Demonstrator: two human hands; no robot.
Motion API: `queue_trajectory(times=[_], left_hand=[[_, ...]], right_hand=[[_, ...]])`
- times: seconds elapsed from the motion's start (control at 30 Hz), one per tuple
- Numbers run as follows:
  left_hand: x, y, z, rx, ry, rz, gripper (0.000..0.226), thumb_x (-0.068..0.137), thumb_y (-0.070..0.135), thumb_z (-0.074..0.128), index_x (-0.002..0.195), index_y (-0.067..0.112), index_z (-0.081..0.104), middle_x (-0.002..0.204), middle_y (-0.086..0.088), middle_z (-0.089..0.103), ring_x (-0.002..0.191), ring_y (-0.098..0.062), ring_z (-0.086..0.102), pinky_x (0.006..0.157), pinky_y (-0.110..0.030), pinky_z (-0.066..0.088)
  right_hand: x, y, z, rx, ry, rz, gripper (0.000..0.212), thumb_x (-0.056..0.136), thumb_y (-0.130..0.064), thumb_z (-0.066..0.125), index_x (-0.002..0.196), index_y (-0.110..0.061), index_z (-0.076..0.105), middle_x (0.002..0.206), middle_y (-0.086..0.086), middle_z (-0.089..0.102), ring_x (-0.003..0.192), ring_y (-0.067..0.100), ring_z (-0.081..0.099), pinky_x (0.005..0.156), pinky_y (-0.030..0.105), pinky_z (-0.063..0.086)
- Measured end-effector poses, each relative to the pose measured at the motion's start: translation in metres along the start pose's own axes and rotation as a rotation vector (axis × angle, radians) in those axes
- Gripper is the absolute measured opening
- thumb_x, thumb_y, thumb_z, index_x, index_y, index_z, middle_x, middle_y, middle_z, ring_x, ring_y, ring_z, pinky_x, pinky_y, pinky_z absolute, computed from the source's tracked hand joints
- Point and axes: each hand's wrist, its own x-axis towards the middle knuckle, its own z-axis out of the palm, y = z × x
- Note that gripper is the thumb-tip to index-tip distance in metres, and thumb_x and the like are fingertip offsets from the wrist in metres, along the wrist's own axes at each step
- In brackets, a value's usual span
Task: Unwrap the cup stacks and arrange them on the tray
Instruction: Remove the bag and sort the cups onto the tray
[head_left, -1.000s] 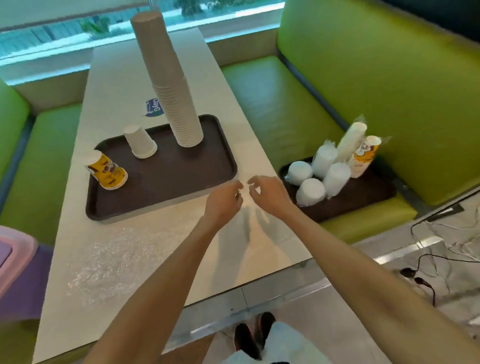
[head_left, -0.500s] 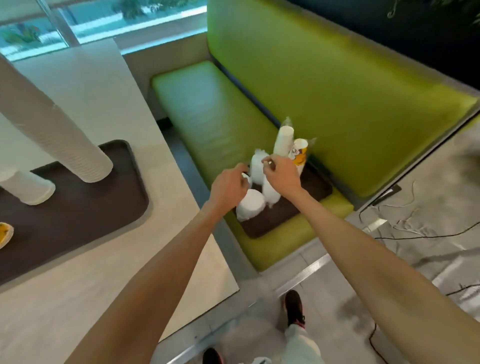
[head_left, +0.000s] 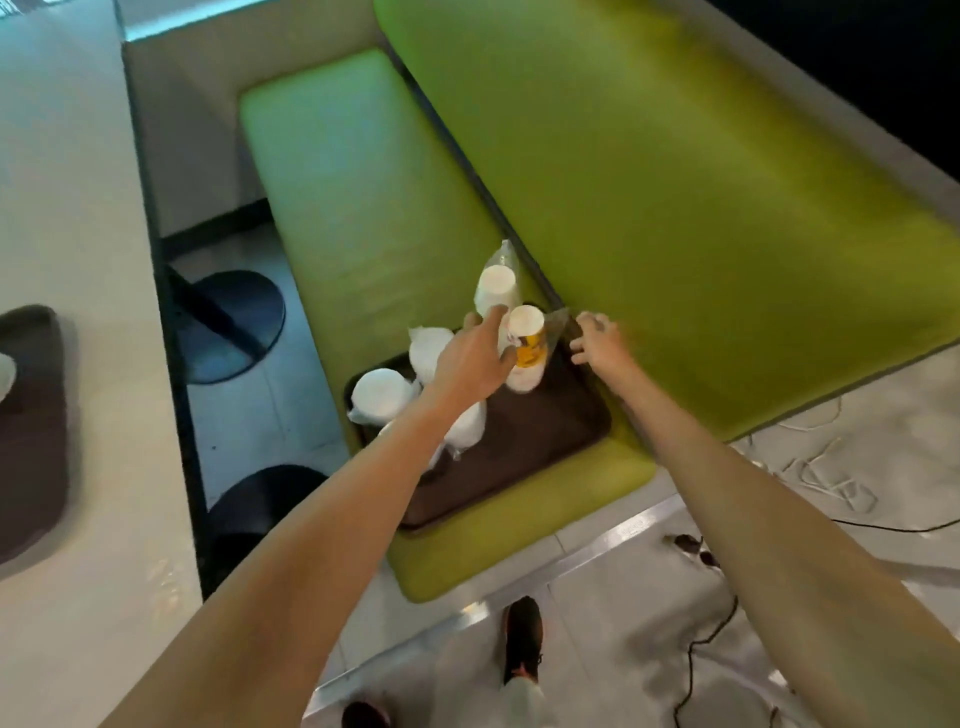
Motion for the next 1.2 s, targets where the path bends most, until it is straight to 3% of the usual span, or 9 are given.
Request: queue_trajectory(times=[0.07, 0.13, 0.2, 0.33, 0.5, 0.63, 0.73, 0.87, 1.2], left_hand=[[0.023, 0.004, 0.016, 0.04, -0.023, -0.032, 0.057, 0.094, 0.025, 0.051, 0.146, 0.014, 0.028, 0.124, -0.021, 0.046, 0.106, -0.041, 0.055, 0.08, -0.044, 0.044], [0.039, 0.006, 0.03, 0.096, -0.03, -0.051, 0.061, 0.095, 0.029, 0.051, 0.148, 0.017, 0.024, 0.13, -0.02, 0.041, 0.112, -0.041, 0.051, 0.081, -0.045, 0.044], [0.055, 0.006, 0.044, 0.145, -0.032, -0.07, 0.064, 0.095, 0.035, 0.05, 0.15, 0.02, 0.021, 0.133, -0.019, 0.037, 0.117, -0.04, 0.046, 0.08, -0.045, 0.045], [0.075, 0.009, 0.068, 0.248, -0.034, -0.097, 0.069, 0.094, 0.05, 0.046, 0.15, 0.023, 0.018, 0.133, -0.017, 0.035, 0.117, -0.037, 0.043, 0.077, -0.044, 0.044], [0.083, 0.008, 0.085, 0.375, 0.0, -0.161, 0.062, 0.093, 0.054, 0.044, 0.144, 0.021, 0.029, 0.128, -0.015, 0.037, 0.109, -0.033, 0.046, 0.07, -0.037, 0.035], [0.067, 0.002, 0.088, 0.29, 0.04, -0.211, 0.049, 0.095, 0.045, 0.049, 0.134, 0.017, 0.041, 0.124, -0.015, 0.039, 0.102, -0.031, 0.049, 0.066, -0.032, 0.032], [0.047, -0.008, 0.085, 0.234, 0.007, -0.228, 0.043, 0.094, 0.039, 0.054, 0.127, 0.015, 0.043, 0.12, -0.011, 0.043, 0.099, -0.03, 0.052, 0.063, -0.03, 0.029], [0.034, -0.021, 0.078, 0.2, -0.049, -0.209, 0.046, 0.088, 0.037, 0.061, 0.125, 0.016, 0.044, 0.115, -0.007, 0.046, 0.097, -0.027, 0.056, 0.062, -0.028, 0.029], [0.031, -0.028, 0.084, -0.075, 0.017, -0.101, 0.045, 0.076, 0.022, 0.074, 0.114, 0.014, 0.052, 0.105, -0.007, 0.053, 0.085, -0.025, 0.056, 0.063, -0.026, 0.032]], right_hand=[[0.022, 0.014, 0.001, 0.017, -0.084, 0.085, 0.049, 0.105, -0.036, 0.025, 0.137, -0.002, 0.041, 0.12, 0.019, 0.056, 0.092, 0.029, 0.059, 0.052, 0.019, 0.04], [0.04, 0.027, 0.003, 0.027, -0.144, 0.112, 0.055, 0.104, -0.042, 0.02, 0.146, -0.009, 0.034, 0.144, 0.015, 0.042, 0.121, 0.033, 0.052, 0.053, 0.016, 0.034], [0.055, 0.038, 0.007, 0.085, -0.165, 0.142, 0.055, 0.104, -0.044, 0.018, 0.147, -0.014, 0.034, 0.15, 0.013, 0.037, 0.131, 0.031, 0.044, 0.058, 0.016, 0.037], [0.076, 0.057, 0.016, 0.097, -0.221, 0.158, 0.056, 0.103, -0.048, 0.013, 0.146, -0.021, 0.037, 0.148, 0.015, 0.039, 0.129, 0.031, 0.046, 0.087, 0.033, 0.039], [0.093, 0.081, 0.033, 0.098, -0.254, 0.238, 0.056, 0.103, -0.05, 0.011, 0.144, -0.025, 0.041, 0.142, 0.016, 0.045, 0.122, 0.03, 0.049, 0.087, 0.036, 0.038], [0.101, 0.096, 0.046, 0.158, -0.242, 0.325, 0.061, 0.101, -0.054, 0.013, 0.143, -0.021, 0.041, 0.146, 0.013, 0.041, 0.125, 0.032, 0.046, 0.096, 0.041, 0.038], [0.108, 0.102, 0.055, 0.172, -0.24, 0.397, 0.065, 0.1, -0.056, 0.018, 0.149, -0.016, 0.031, 0.152, 0.012, 0.033, 0.134, 0.032, 0.039, 0.103, 0.045, 0.036], [0.115, 0.105, 0.072, 0.142, -0.284, 0.466, 0.068, 0.099, -0.058, 0.022, 0.151, -0.015, 0.026, 0.153, 0.013, 0.033, 0.135, 0.033, 0.038, 0.104, 0.046, 0.036], [0.115, 0.11, 0.088, 0.1, -0.26, 0.544, 0.058, 0.099, -0.049, 0.038, 0.139, -0.008, 0.045, 0.136, 0.015, 0.054, 0.123, 0.032, 0.05, 0.088, 0.039, 0.041]])
